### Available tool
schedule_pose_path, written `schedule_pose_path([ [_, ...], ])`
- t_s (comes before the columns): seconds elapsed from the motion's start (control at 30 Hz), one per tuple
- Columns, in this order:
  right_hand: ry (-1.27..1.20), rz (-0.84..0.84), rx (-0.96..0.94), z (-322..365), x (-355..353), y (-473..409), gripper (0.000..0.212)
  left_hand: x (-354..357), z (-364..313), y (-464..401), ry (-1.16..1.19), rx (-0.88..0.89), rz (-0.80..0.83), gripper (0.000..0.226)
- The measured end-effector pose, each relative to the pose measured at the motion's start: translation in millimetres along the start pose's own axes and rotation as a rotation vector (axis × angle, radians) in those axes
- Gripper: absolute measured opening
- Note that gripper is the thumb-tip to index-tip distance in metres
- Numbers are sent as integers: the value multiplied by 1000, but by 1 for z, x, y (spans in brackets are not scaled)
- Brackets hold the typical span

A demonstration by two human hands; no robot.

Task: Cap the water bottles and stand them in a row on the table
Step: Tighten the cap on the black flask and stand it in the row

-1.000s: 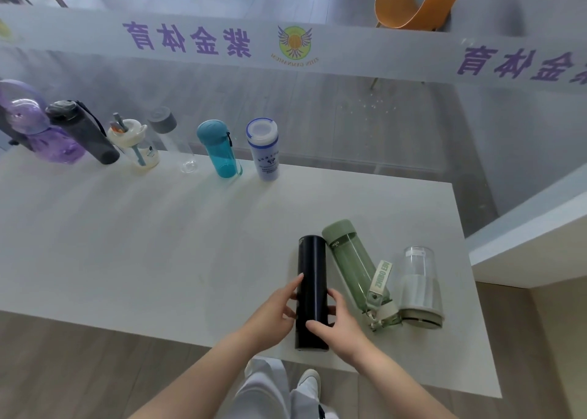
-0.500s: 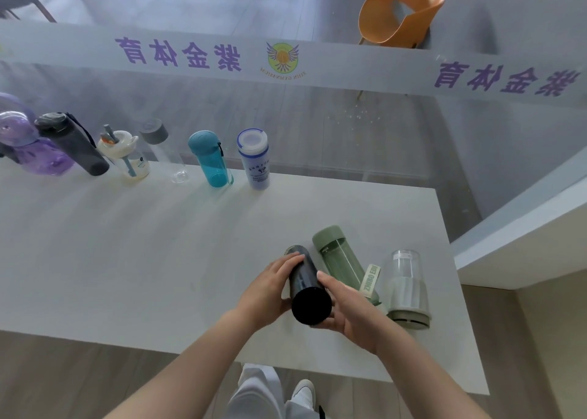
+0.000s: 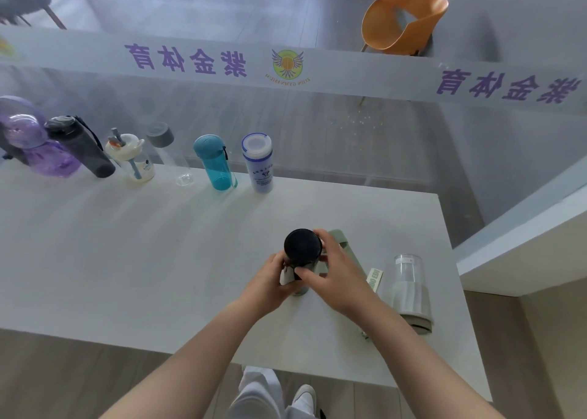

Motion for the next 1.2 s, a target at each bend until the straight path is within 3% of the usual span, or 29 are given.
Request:
schedule_pose_path([
  [0.1,62,-30,-84,9,5,-5,77,2,1,3,44,-34,-4,51],
  [0.23,94,-30,-181,18,9,-7,71,3,4,10,102,-61,-66,51],
  [0.57,89,-78,-210,13,8,-29,70,-2,4,-5,45,-90,-144,48],
  [1.2,107,-164,-174,27,-30,-183,77,-56,-17,-165,-67,-76,-86,52],
])
Point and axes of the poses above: each hand's wrist, its own y-axis away from the middle knuckle, its own x-axis out of the palm, z = x × y, the point moved 7 cm from there along -y, towards the middle knuckle, and after that the axes turned 1 degree about -z, right-handed, at the moved point
